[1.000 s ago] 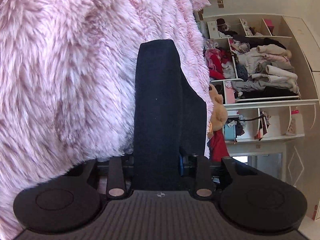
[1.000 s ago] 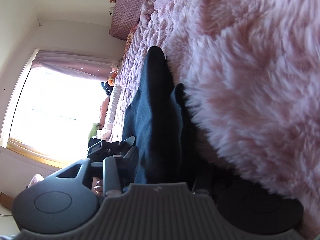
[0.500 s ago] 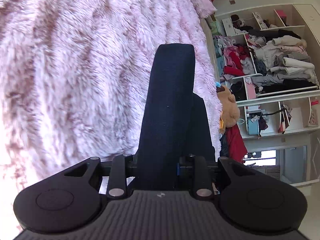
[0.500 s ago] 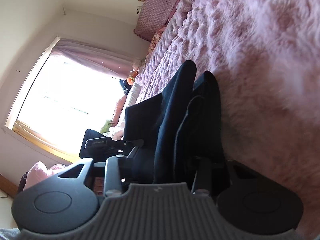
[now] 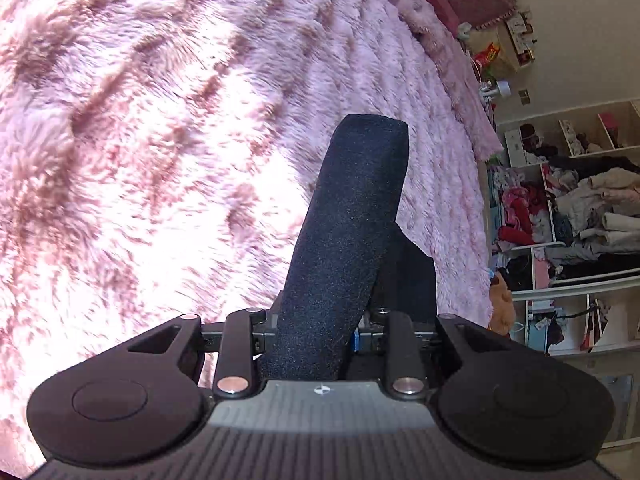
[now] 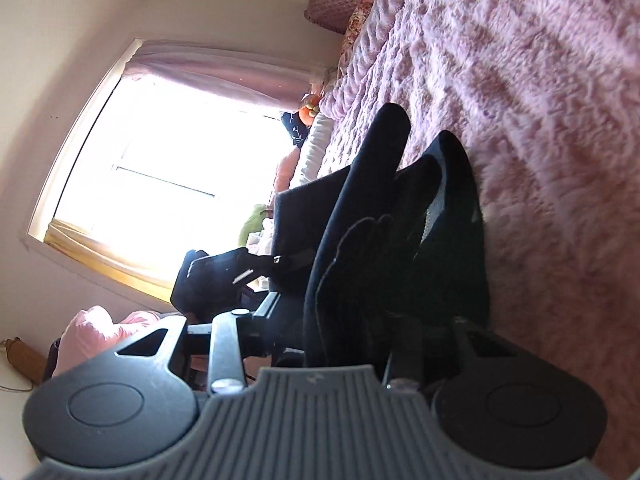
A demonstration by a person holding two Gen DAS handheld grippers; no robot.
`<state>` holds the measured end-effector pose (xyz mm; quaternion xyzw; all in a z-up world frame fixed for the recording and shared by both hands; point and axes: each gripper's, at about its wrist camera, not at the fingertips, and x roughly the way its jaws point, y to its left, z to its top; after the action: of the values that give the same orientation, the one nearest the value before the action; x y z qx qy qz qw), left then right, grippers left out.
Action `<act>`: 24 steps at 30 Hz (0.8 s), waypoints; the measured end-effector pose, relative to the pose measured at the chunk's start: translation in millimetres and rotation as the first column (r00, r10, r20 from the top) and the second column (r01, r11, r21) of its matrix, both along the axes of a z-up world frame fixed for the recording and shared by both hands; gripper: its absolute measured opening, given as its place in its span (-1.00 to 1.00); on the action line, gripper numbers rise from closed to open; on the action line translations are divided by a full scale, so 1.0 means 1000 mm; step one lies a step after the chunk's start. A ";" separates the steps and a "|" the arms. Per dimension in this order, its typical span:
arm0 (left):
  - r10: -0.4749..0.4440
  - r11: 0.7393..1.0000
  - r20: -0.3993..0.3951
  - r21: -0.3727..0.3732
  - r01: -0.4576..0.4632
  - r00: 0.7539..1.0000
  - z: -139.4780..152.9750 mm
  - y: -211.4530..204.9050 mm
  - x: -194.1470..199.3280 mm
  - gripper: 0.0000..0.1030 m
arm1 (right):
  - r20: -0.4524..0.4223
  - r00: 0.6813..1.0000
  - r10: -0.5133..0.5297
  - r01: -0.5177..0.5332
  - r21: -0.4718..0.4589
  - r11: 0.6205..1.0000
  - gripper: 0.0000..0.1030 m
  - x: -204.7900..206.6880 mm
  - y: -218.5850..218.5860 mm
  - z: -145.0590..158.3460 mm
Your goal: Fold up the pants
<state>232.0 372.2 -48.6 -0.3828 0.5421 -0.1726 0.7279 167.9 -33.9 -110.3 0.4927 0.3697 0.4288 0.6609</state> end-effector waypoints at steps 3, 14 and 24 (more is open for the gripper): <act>0.052 0.998 -0.002 -0.032 -0.052 0.999 -0.014 0.044 0.005 -0.41 | -0.048 0.999 -0.011 0.013 0.028 1.000 -0.28 0.005 0.044 -0.013; 0.149 0.982 -0.022 -0.112 -0.150 0.989 -0.074 0.105 0.031 -0.36 | -0.113 0.993 0.025 -0.017 0.069 0.997 -0.28 0.024 0.109 -0.034; 0.231 0.973 0.006 0.020 -0.231 0.973 -0.065 0.144 0.007 0.26 | -0.124 0.988 0.087 -0.110 -0.196 0.974 -0.25 0.040 0.088 -0.041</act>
<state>238.9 515.8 -113.6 -0.4355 0.4944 -0.0817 0.7478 207.9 53.7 -151.4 0.4278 0.4727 0.3922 0.6631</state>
